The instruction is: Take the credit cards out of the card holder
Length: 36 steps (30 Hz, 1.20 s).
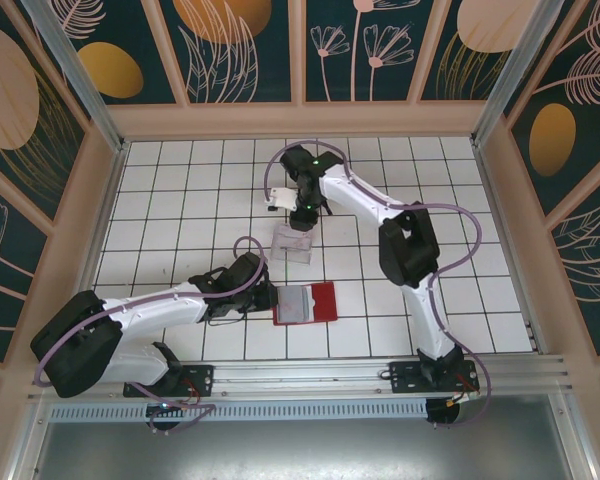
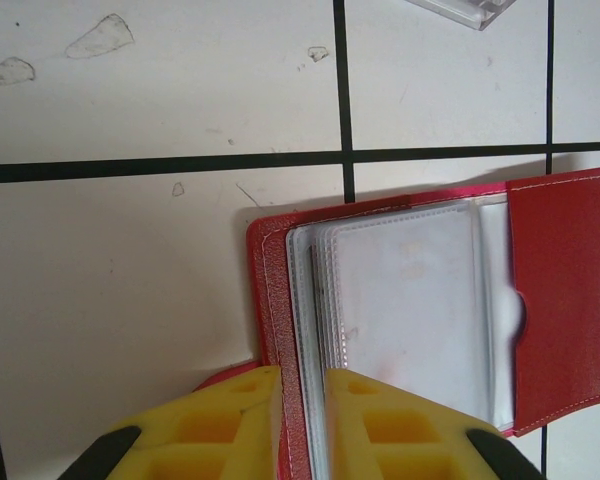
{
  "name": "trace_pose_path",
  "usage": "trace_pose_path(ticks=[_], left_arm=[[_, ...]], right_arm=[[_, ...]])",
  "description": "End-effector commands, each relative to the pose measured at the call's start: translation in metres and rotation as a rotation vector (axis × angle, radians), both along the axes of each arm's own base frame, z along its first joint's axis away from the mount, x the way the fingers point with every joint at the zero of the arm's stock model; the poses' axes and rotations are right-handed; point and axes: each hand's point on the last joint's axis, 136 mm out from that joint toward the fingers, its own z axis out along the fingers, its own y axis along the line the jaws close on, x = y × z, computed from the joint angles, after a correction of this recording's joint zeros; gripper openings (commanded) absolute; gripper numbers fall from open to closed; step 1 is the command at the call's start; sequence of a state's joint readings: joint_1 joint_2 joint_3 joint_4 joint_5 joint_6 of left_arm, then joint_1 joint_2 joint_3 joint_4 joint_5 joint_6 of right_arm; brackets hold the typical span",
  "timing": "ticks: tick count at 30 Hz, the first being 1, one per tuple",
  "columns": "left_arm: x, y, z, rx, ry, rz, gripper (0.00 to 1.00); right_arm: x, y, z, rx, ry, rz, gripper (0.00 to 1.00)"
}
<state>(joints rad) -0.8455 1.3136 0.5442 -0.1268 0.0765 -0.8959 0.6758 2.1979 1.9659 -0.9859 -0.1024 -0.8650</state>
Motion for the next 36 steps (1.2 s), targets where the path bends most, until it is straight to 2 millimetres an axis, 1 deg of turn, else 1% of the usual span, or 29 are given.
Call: trace_pose_path(ticks=[1,4,11,15,23,28,31,34,36], left_arm=[[0.002,-0.002,0.003,-0.001,-0.01,-0.006,0.2],[0.002,-0.002,0.003,-0.003,-0.01,-0.006,0.2],[0.003,-0.003,0.004,-0.004,-0.012,-0.007,0.21],[0.002,-0.003,0.004,-0.004,-0.012,-0.008,0.21],[0.002,-0.003,0.006,-0.006,-0.014,-0.01,0.21],[0.003,-0.003,0.007,-0.008,-0.018,-0.008,0.21],[0.003,-0.002,0.009,-0.01,-0.02,-0.007,0.21],[0.005,-0.003,0.012,-0.011,-0.033,-0.004,0.21],[0.007,-0.003,0.016,-0.013,-0.043,-0.003,0.21]], right_arm=[[0.004,-0.003,0.029,0.051,-0.08,-0.035,0.37],[0.0,-0.007,0.029,0.05,-0.083,-0.04,0.38],[-0.002,-0.017,0.007,0.016,-0.056,-0.065,0.4],[0.001,-0.021,-0.003,-0.003,-0.049,-0.079,0.4],[0.018,-0.03,-0.009,-0.038,-0.105,-0.106,0.4],[0.026,-0.025,-0.003,-0.016,-0.136,-0.104,0.4],[0.03,-0.021,0.009,0.007,-0.156,-0.116,0.4],[0.028,-0.01,0.03,0.093,-0.154,-0.147,0.4],[0.028,-0.005,0.048,0.18,-0.153,-0.212,0.41]])
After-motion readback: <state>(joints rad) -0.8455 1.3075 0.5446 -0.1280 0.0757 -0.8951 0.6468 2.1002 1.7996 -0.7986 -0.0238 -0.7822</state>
